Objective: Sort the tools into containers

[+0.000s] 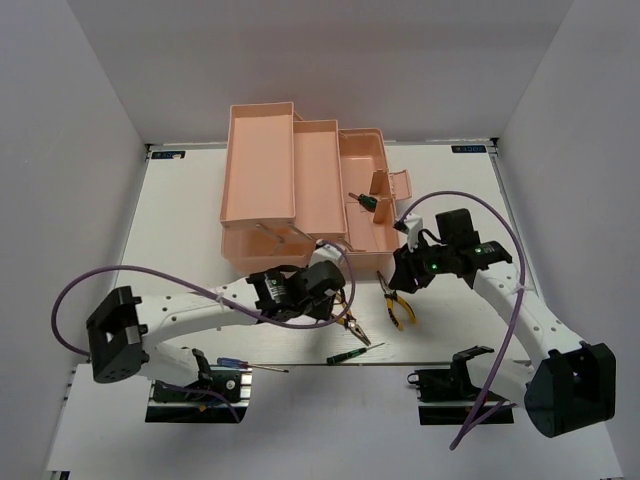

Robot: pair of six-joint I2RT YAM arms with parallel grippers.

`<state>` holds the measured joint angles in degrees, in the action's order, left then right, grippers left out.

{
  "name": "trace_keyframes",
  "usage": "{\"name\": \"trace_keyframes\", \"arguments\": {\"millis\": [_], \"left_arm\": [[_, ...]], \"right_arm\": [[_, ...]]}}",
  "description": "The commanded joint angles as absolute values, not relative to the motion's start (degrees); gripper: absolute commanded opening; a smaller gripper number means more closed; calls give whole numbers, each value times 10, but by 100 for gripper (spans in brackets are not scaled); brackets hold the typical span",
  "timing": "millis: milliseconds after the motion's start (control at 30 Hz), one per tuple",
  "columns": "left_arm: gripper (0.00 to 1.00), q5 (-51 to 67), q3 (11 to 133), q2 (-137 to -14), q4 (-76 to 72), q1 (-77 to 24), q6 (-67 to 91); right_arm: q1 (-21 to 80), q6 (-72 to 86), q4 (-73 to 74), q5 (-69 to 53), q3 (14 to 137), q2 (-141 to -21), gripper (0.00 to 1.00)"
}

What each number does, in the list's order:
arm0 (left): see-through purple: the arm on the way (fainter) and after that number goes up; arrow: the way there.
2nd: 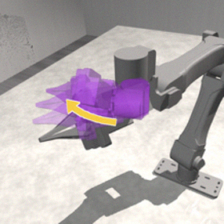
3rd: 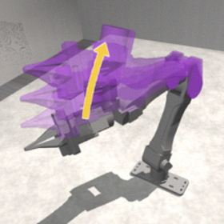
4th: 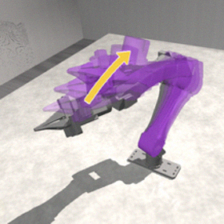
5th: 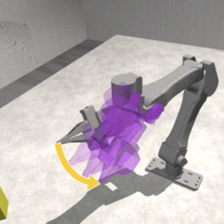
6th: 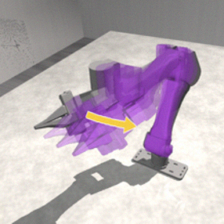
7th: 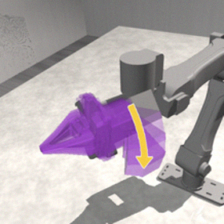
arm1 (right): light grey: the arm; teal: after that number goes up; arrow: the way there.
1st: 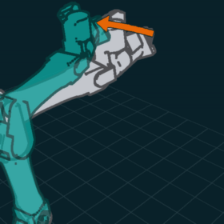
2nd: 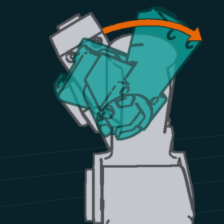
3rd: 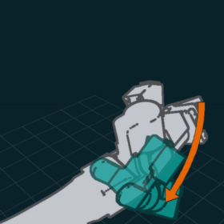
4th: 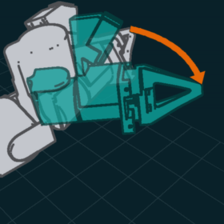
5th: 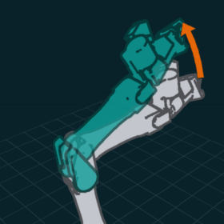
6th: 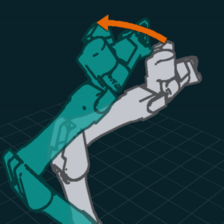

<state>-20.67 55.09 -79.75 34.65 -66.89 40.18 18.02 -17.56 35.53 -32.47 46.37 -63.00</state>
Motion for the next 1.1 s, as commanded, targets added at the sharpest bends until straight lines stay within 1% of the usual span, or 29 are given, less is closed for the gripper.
{"name": "trace_keyframes", "arguments": {"millis": [0, 33, 67, 100, 133, 200, 233, 267, 333, 400, 467, 567, 633, 667, 700, 733, 800, 900, 1000, 1033, 1067], "left_arm": [[0, -137, 626, -778, 295, -676, 296], [0, -128, 649, -788, 295, -676, 286], [0, -139, 696, -801, 295, -676, 269], [0, -152, 717, -828, 295, -676, 264], [0, -169, 753, -842, 285, -665, 251], [0, -206, 781, -868, 269, -659, 244], [0, -223, 796, -900, 259, -654, 237], [0, -255, 832, -918, 250, -654, 231], [0, -279, 881, -964, 250, -633, 231], [0, -318, 957, -1039, 282, -617, 226], [0, -332, 1019, -1100, 298, -604, 226], [0, -327, 1078, -1146, 320, -580, 226], [18, -327, 1108, -1183, 340, -570, 220], [28, -332, 1134, -1194, 348, -562, 220], [49, -332, 1146, -1203, 356, -556, 220], [58, -332, 1163, -1209, 369, -549, 220], [70, -332, 1170, -1209, 369, -544, 220], [75, -317, 1149, -1176, 362, -544, 211], [75, -311, 1116, -1126, 343, -556, 180], [75, -301, 1086, -1083, 338, -556, 175], [71, -286, 1065, -1058, 338, -562, 175]], "right_arm": [[174, -187, 348, -290, 453, -614, 50], [174, -190, 347, -275, 450, -613, 50], [173, -192, 346, -256, 448, -611, 50], [172, -192, 343, -231, 447, -609, 50], [170, -194, 340, -212, 440, -607, 57], [167, -203, 339, -195, 432, -602, 69], [166, -210, 338, -194, 425, -600, 72], [165, -213, 340, -190, 416, -597, 72], [166, -219, 337, -184, 396, -595, 72], [165, -222, 335, -176, 387, -591, 72], [166, -226, 328, -171, 374, -592, 72], [165, -228, 319, -175, 361, -593, 72], [165, -230, 316, -180, 354, -593, 72], [164, -233, 312, -183, 352, -595, 72], [165, -235, 307, -184, 344, -597, 72], [165, -239, 305, -184, 341, -600, 72], [164, -245, 300, -185, 337, -611, 71], [166, -254, 295, -201, 333, -634, 71], [169, -260, 291, -216, 334, -654, 68], [170, -260, 286, -218, 332, -658, 68], [171, -262, 283, -219, 330, -663, 66]]}}
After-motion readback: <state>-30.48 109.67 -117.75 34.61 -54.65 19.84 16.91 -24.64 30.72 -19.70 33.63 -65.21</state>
